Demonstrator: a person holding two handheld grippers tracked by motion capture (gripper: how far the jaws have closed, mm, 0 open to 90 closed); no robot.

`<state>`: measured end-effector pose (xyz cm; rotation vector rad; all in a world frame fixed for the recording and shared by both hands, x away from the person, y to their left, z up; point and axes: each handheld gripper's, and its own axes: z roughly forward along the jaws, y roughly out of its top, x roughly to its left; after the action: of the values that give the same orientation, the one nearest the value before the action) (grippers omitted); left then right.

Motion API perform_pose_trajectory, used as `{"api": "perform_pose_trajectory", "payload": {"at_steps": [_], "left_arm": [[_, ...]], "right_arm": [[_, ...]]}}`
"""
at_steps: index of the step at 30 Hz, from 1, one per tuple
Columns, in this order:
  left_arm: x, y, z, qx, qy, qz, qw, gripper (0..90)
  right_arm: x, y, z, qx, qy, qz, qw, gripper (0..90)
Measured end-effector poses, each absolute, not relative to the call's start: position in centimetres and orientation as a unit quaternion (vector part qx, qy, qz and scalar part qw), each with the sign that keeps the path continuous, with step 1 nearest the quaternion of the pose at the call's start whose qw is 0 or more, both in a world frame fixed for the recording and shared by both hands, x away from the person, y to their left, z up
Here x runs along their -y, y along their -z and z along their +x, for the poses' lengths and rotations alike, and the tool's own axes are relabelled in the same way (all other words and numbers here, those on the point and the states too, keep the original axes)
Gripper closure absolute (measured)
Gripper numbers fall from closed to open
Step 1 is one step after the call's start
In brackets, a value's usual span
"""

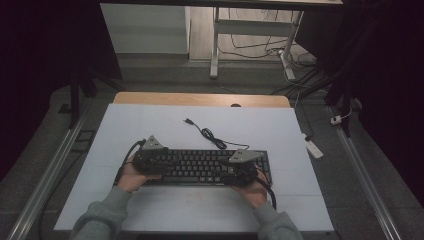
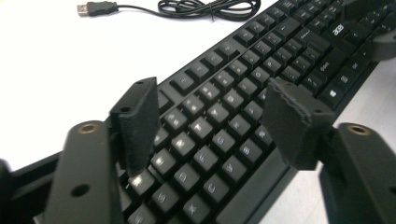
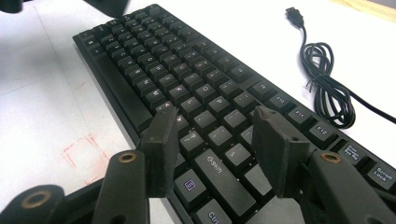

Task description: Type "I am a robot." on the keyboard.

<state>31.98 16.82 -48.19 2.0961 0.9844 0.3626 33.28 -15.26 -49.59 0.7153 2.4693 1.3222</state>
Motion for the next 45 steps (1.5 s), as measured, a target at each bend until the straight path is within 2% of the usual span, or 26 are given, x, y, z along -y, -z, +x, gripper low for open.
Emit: {"api": "perform_pose_trajectory", "payload": {"at_steps": [7, 18, 21, 28, 45], "left_arm": [[-18.1, 48.1, 31.6, -0.396, -0.135, 0.818, 0.396, 28.2], [-18.4, 48.5, 31.9, -0.402, -0.128, 0.817, 0.394, 26.4], [-18.5, 48.5, 31.9, -0.403, -0.128, 0.816, 0.393, 26.3], [-18.5, 48.6, 32.0, -0.403, -0.127, 0.817, 0.391, 26.2], [-18.5, 48.8, 32.0, -0.401, -0.125, 0.82, 0.389, 25.7]], "right_arm": [[15.2, 49.5, 33.3, -0.847, -0.454, 0.244, 0.129, 50.9], [14.0, 49.2, 33.3, -0.854, -0.449, 0.234, 0.124, 53.1], [13.3, 49.1, 33.5, -0.858, -0.442, 0.233, 0.117, 59.7], [11.7, 49.7, 34.0, -0.882, -0.409, 0.214, 0.091, 89.4], [9.5, 51.2, 34.8, -0.897, -0.376, 0.216, 0.087, 89.5]]}}
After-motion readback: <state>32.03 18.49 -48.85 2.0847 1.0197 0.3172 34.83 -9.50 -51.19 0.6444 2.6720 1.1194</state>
